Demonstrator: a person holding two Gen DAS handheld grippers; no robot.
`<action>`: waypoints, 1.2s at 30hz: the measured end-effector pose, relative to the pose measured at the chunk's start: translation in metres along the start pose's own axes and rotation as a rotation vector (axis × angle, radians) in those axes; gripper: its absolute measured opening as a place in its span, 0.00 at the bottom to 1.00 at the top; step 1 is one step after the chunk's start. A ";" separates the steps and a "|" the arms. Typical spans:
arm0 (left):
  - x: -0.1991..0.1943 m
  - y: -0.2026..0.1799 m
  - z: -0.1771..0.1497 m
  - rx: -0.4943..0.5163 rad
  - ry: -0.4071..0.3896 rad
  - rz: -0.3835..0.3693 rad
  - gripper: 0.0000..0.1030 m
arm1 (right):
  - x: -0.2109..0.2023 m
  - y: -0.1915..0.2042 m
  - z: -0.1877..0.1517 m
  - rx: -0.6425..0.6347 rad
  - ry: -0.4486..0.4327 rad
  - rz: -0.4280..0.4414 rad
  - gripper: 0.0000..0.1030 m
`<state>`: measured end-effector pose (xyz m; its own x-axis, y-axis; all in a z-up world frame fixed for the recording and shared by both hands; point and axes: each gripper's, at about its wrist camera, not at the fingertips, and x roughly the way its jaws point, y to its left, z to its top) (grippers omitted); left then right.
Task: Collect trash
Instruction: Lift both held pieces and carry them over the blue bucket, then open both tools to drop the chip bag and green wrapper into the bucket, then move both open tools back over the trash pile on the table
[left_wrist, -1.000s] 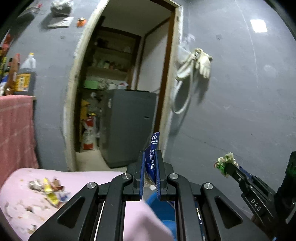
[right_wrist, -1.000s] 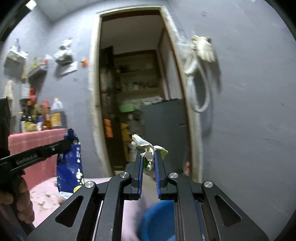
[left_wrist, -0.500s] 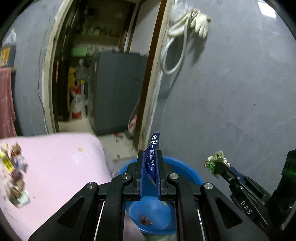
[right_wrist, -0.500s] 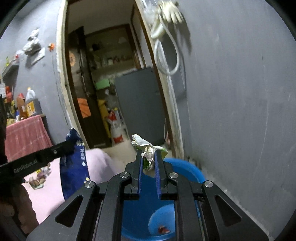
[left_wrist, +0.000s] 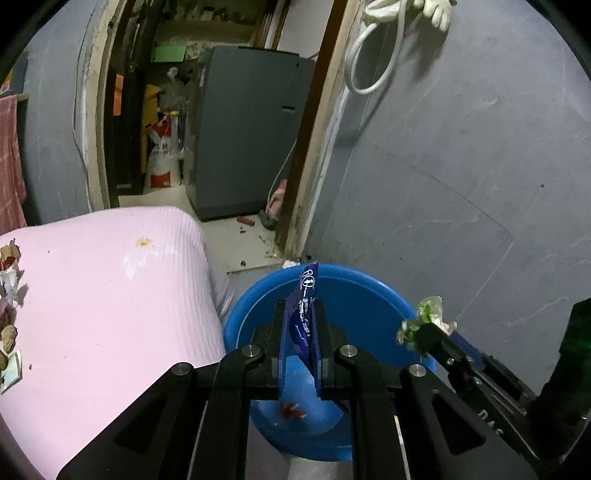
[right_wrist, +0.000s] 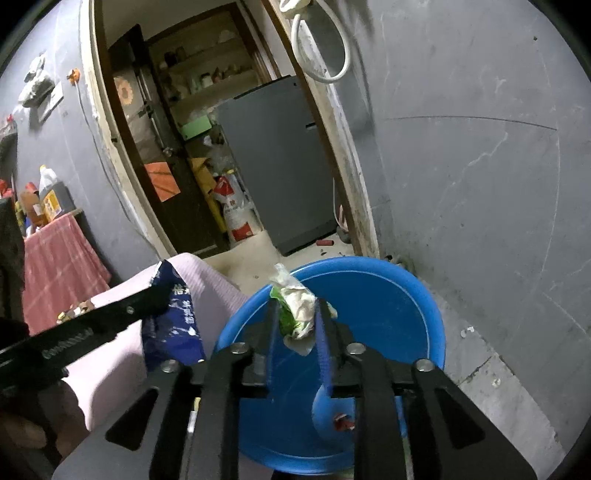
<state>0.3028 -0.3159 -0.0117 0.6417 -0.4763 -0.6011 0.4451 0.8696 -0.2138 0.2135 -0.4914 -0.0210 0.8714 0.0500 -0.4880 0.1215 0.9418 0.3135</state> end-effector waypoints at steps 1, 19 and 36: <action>0.002 0.001 -0.002 -0.004 0.005 0.000 0.10 | -0.001 0.000 -0.001 -0.002 -0.005 -0.005 0.28; -0.063 0.046 0.001 -0.050 -0.147 0.071 0.61 | -0.027 0.022 0.008 -0.080 -0.191 -0.017 0.51; -0.190 0.113 -0.006 -0.134 -0.396 0.274 0.98 | -0.066 0.088 0.019 -0.127 -0.367 0.104 1.00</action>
<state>0.2279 -0.1261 0.0733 0.9232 -0.2184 -0.3163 0.1595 0.9664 -0.2018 0.1760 -0.4176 0.0542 0.9906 0.0466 -0.1288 -0.0156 0.9726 0.2318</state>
